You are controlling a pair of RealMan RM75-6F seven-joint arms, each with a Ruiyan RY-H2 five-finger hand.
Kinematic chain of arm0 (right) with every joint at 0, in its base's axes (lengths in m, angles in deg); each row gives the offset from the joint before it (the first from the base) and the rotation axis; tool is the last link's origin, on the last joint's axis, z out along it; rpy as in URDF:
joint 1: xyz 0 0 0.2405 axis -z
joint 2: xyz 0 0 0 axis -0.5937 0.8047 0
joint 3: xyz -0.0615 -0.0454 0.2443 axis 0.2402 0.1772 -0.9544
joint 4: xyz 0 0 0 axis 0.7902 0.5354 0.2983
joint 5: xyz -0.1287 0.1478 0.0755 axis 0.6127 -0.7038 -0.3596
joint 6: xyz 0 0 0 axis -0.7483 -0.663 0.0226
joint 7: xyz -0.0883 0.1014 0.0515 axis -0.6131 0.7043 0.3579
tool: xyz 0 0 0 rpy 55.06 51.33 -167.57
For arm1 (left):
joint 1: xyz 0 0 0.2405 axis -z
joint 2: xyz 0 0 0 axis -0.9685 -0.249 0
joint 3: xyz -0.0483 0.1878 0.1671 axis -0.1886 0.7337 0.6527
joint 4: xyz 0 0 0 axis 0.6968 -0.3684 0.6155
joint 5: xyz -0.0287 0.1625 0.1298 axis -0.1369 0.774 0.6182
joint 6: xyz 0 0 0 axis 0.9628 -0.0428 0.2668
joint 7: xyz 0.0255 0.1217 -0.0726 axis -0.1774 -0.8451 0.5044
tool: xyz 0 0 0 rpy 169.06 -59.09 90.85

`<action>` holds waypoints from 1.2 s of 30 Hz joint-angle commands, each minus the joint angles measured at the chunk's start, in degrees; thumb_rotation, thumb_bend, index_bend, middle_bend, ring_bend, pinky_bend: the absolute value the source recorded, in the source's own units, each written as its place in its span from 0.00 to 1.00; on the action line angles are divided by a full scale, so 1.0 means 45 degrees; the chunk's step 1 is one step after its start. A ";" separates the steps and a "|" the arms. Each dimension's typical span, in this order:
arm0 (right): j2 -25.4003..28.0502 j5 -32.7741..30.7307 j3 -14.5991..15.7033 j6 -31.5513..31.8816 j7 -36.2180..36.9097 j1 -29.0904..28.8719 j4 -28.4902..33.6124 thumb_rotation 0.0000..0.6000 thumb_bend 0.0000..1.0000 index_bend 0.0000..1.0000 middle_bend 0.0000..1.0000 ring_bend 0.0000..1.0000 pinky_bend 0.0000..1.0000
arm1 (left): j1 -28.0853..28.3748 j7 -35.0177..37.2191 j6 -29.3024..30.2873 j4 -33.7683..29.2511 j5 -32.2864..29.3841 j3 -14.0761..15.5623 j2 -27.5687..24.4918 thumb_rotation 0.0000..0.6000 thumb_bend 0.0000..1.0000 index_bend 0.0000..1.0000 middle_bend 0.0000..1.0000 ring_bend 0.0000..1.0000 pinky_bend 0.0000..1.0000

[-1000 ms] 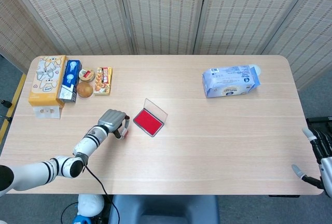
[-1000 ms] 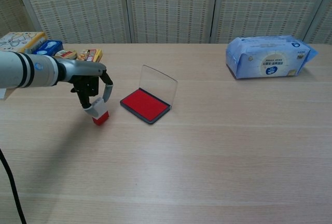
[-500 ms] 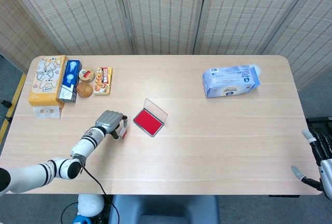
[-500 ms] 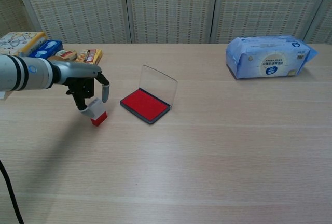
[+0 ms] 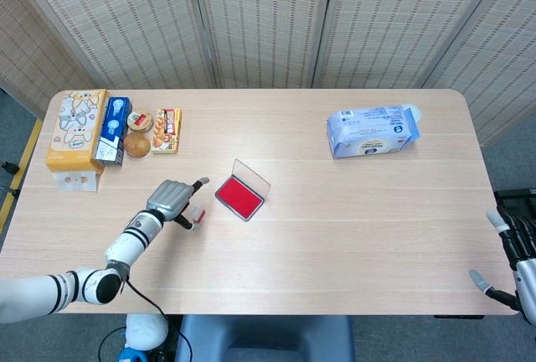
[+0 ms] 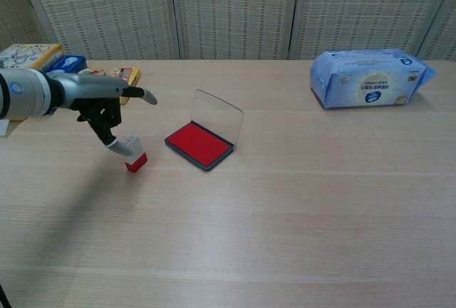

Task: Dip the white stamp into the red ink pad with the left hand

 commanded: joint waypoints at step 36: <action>-0.0611 -0.1502 -0.0360 -0.1910 -0.2574 -0.0725 0.0794 1.00 0.22 0.00 0.00 0.00 0.00 | -1.0739 0.2295 1.1942 0.0641 0.9515 0.1580 -0.1454 1.00 0.20 0.00 0.00 0.06 0.41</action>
